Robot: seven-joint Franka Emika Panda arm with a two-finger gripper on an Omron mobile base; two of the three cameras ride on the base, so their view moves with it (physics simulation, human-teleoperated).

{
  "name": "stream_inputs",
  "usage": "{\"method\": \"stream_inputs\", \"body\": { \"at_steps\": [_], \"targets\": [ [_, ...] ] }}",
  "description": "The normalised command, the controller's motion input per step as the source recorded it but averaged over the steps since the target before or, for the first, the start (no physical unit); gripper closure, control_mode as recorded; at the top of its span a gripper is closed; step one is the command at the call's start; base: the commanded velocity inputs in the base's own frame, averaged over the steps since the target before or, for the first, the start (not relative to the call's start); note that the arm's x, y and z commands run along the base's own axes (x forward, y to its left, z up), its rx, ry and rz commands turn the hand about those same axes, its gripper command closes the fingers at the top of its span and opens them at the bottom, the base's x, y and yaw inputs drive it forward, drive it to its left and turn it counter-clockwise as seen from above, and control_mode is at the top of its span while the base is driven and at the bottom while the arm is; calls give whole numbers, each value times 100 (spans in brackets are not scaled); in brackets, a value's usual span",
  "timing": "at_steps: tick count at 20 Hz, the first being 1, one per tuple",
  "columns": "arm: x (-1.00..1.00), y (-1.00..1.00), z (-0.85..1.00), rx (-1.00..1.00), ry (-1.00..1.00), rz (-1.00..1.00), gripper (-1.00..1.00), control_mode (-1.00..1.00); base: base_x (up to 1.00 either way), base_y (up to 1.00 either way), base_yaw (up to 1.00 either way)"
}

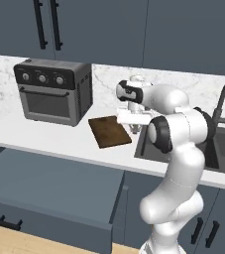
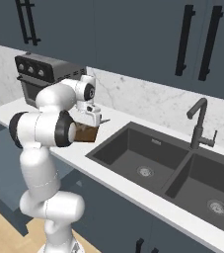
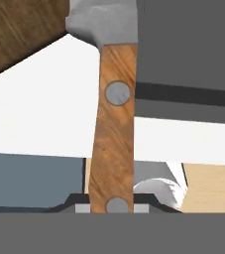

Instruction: Pick up the knife from the drawer and place it on the cutting board. Then place the meat from the plate to the cutting board.

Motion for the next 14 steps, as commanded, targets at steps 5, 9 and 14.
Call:
{"method": "stream_inputs", "body": {
  "at_steps": [5,9,14],
  "targets": [
    [17,5,-29,-1,1,13,100,-100,0,0,0],
    [54,4,-50,-6,-5,24,100,-100,0,0,0],
    [51,7,-26,-4,-6,18,100,-100,0,0,0]
  ]
}}
